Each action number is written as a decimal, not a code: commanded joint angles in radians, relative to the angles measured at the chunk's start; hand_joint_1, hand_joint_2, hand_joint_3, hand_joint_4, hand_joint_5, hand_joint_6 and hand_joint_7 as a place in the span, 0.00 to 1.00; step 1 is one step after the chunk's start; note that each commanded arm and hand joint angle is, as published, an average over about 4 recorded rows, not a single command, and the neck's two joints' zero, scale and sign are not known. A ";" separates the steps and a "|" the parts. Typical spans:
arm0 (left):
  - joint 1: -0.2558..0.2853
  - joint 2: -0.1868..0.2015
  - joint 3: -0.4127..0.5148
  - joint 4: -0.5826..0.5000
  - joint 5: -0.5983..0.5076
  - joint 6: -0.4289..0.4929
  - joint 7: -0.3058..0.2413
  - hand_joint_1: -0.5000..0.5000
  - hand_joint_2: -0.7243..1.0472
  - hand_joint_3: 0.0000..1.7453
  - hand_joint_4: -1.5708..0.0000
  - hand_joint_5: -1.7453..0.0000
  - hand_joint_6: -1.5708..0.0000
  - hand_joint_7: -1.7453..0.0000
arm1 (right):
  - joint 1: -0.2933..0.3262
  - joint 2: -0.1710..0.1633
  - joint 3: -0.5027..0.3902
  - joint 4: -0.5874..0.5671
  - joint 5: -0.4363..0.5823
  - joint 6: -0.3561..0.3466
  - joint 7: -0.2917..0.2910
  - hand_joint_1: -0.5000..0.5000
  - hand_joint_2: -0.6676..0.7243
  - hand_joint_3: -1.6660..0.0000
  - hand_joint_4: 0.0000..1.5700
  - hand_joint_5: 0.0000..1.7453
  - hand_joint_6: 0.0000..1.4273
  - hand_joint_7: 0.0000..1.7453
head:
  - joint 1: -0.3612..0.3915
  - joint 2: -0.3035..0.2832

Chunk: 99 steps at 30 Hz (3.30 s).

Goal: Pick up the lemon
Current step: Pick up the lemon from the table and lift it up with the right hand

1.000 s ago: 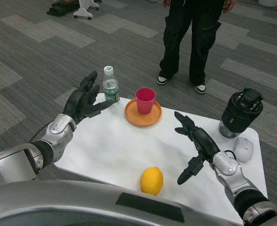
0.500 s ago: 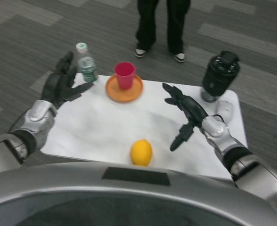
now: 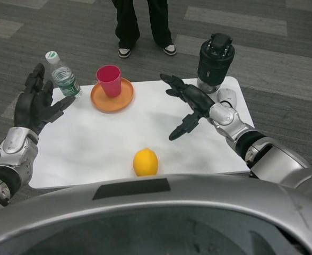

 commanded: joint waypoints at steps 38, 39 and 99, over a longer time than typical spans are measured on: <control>-0.020 0.000 -0.001 0.005 -0.012 0.007 0.000 1.00 0.85 0.05 1.00 1.00 1.00 1.00 | -0.093 0.044 0.244 -0.001 -0.070 0.121 0.107 0.70 0.73 0.95 0.00 0.44 0.00 0.00 | 0.068 0.007; -0.020 0.000 -0.002 0.005 -0.013 0.007 0.000 1.00 0.85 0.05 1.00 1.00 1.00 1.00 | -0.092 0.049 0.250 0.010 -0.070 0.120 0.096 0.70 0.73 0.95 0.00 0.43 0.00 0.00 | 0.071 0.004; -0.083 -0.009 -0.100 0.053 -0.048 0.005 -0.003 1.00 0.85 0.01 1.00 1.00 1.00 1.00 | -0.078 0.142 0.452 0.092 -0.055 0.117 -0.106 0.64 0.38 0.86 0.00 0.56 0.00 0.05 | 0.162 -0.042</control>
